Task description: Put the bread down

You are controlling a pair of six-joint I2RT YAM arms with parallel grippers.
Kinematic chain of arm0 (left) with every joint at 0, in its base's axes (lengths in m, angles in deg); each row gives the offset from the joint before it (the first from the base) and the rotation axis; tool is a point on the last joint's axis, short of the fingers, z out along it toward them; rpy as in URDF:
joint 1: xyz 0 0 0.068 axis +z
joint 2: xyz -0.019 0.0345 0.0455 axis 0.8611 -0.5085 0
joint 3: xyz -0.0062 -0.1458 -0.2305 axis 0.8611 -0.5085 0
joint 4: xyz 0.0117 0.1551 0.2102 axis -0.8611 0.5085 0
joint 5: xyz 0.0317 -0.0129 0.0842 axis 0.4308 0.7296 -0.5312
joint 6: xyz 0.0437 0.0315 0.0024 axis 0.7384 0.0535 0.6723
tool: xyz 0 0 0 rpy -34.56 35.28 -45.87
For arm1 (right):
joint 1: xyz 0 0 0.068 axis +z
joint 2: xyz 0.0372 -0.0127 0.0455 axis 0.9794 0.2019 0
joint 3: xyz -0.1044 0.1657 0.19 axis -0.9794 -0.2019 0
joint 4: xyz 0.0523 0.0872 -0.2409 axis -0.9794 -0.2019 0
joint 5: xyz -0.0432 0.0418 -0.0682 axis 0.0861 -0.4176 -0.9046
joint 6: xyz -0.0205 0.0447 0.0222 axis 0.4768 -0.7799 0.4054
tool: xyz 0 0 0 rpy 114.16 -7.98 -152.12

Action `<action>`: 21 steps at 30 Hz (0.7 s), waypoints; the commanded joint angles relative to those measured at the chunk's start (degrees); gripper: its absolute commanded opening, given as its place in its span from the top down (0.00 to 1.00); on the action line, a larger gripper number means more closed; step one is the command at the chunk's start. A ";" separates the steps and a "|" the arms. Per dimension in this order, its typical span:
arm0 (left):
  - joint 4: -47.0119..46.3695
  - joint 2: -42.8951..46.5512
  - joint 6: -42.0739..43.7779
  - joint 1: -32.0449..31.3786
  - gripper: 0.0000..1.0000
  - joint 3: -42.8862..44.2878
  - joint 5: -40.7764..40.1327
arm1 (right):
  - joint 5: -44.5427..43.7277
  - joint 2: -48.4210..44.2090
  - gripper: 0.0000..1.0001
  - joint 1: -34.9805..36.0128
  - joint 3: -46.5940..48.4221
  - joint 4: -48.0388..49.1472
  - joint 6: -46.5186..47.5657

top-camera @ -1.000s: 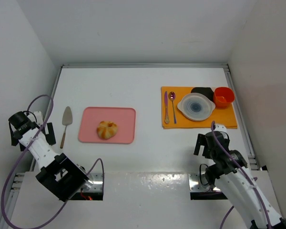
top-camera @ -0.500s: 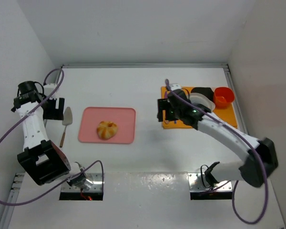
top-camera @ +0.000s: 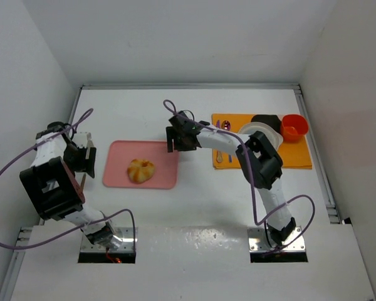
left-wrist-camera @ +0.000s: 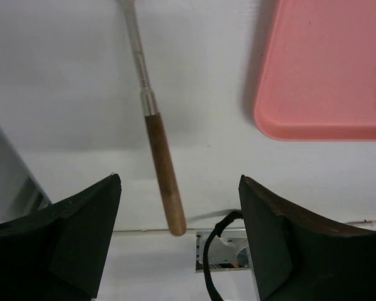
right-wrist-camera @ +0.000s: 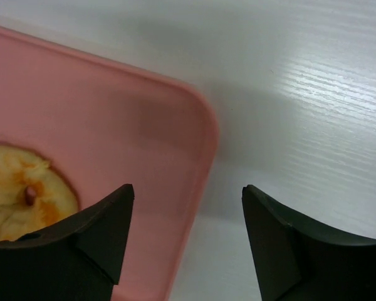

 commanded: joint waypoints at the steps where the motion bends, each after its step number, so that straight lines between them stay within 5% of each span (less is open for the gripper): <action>1: -3.22 -1.78 -0.79 -0.87 0.19 -3.46 -1.50 | -0.93 2.91 0.32 0.39 3.10 -1.11 -3.47; 6: -6.21 -4.78 -0.27 -1.48 0.24 -5.23 -1.25 | -4.71 5.12 0.50 1.18 2.40 -4.28 -6.46; 10: -7.45 -6.10 -0.79 -2.71 0.37 -6.46 -0.62 | -3.92 5.12 0.57 1.36 0.47 -3.31 -8.65; 21: -9.03 -4.70 -1.85 -2.71 0.53 -8.31 -4.84 | -4.09 4.85 0.59 1.71 -0.33 -4.19 -9.81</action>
